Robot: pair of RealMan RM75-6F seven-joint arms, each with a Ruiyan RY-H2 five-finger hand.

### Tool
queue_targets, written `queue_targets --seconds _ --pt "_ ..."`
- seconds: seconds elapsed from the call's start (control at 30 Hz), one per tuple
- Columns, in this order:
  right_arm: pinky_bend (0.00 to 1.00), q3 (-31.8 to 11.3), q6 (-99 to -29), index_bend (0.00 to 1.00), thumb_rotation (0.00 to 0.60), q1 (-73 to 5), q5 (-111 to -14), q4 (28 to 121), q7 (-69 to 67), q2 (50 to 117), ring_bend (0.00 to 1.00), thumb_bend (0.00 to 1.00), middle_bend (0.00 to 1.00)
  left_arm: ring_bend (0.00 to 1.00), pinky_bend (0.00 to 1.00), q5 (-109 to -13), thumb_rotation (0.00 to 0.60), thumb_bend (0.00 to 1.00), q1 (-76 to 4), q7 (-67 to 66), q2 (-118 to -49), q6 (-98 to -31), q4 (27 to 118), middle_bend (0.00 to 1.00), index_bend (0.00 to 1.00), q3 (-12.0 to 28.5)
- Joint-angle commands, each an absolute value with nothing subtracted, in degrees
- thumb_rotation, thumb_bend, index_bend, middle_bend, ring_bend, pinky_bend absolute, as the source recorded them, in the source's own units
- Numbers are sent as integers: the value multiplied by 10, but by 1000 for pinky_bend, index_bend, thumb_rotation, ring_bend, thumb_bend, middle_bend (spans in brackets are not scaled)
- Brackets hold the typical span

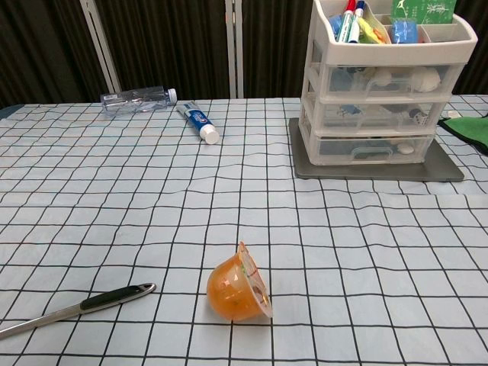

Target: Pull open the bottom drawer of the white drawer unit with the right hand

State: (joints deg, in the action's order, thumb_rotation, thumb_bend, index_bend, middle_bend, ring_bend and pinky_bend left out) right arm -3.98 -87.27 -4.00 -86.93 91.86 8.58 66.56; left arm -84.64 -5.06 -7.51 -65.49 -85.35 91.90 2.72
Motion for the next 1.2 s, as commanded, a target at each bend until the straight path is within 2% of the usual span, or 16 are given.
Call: queue_targets --seconds 0.03,0.73,0.8,0.83,0.87,0.97,1.13,1.2 --pt "0 -40 -873 66 600 -40 -869 919 85 666 0 151 0 0 0 -848 600 56 -50 -75 -654 -856 920 0 0 26" --pt "2 -35 -857 61 600 -42 -865 925 77 661 0 151 0 0 0 -845 600 56 -49 -80 -645 -858 931 0 0 28" --pt "79 -36 -853 68 600 -44 -862 925 74 661 14 151 24 0 0 -844 600 56 -48 -80 -644 -858 932 0 0 29" --pt "195 -38 -853 85 600 -44 -861 925 72 661 82 152 94 0 0 -843 600 57 -48 -80 -644 -859 933 0 0 29" --pt "347 -45 -861 109 600 -45 -860 925 68 665 198 154 213 0 0 -843 600 57 -48 -81 -644 -858 933 0 0 29" --pt "636 -60 -868 154 600 -52 -855 923 52 683 528 158 539 0 0 -841 600 57 -50 -84 -645 -855 932 0 0 29" --pt "823 -80 -818 157 600 -78 -816 966 20 687 809 190 831 0 0 -840 600 56 -51 -89 -649 -854 932 0 0 30" --pt "861 -91 -786 157 600 -91 -785 992 6 688 884 227 898 0 0 -839 600 56 -51 -93 -651 -855 931 0 0 31"
